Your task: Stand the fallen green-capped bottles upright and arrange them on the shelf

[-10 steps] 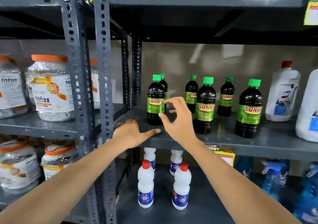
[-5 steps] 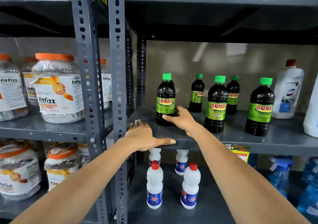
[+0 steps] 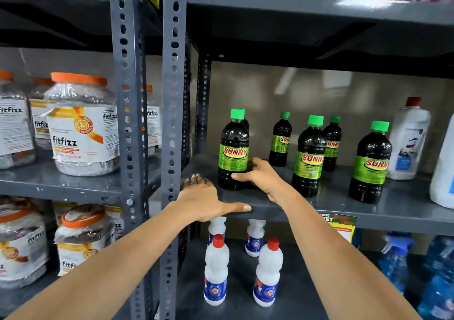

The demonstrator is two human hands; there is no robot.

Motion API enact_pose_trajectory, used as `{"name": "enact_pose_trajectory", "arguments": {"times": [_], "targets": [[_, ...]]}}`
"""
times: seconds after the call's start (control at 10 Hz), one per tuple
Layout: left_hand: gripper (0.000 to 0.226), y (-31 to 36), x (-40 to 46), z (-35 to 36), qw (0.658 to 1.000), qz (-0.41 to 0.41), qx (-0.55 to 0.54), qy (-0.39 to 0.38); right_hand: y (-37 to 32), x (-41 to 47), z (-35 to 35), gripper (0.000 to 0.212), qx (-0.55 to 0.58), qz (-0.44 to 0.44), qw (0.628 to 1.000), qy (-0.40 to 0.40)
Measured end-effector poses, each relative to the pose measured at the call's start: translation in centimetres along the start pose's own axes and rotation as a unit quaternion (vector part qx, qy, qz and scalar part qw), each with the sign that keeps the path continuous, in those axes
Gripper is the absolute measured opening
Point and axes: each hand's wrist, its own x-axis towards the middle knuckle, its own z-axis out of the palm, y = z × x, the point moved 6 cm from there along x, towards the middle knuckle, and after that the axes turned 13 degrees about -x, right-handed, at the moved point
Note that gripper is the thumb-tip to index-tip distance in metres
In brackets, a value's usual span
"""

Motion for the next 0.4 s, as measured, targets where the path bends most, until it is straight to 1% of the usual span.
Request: {"name": "enact_pose_trajectory", "arguments": {"times": [0.1,0.2,0.3,0.4], "targets": [[0.159,0.1,0.0,0.0,1.000,0.002,-0.007,0.008,0.2,0.2,0.0,0.047,-0.001,0.003,1.000,0.000],[0.160,0.1,-0.5,-0.4,0.999,-0.003,-0.017,0.035,0.3,0.1,-0.2,0.054,0.008,0.005,1.000,0.006],[0.158,0.2,-1.1,-0.7,0.996,-0.001,-0.032,0.082,-0.1,-0.6,-0.3,0.059,0.033,-0.012,0.999,0.022],[0.147,0.6,-2.1,-1.0,0.990,0.022,-0.022,0.140,-0.9,-2.0,-0.7,0.061,0.056,-0.028,0.997,0.054]]}}
